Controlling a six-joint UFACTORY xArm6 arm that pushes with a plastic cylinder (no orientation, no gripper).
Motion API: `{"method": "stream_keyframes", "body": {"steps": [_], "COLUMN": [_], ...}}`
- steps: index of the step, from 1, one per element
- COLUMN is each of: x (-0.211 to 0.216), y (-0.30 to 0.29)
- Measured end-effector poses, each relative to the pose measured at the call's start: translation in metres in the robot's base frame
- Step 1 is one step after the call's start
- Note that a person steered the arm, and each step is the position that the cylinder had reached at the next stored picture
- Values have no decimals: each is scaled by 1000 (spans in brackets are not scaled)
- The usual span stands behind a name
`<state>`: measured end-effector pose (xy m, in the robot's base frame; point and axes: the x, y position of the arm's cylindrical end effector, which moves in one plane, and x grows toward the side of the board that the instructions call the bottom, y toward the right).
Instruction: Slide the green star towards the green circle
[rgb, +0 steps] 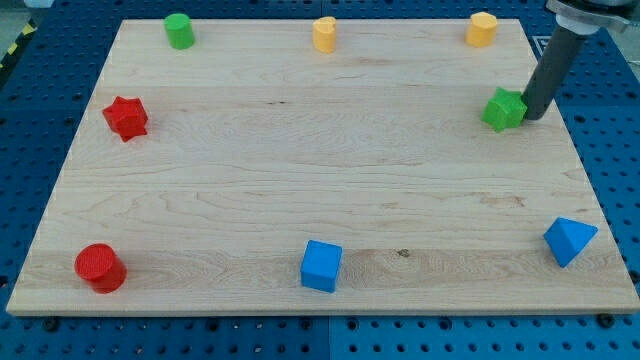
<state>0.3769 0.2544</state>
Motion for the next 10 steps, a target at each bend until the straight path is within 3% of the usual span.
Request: {"method": "stream_keyframes", "body": {"steps": [2, 7, 10], "x": [58, 13, 13], "y": [2, -22, -100]}}
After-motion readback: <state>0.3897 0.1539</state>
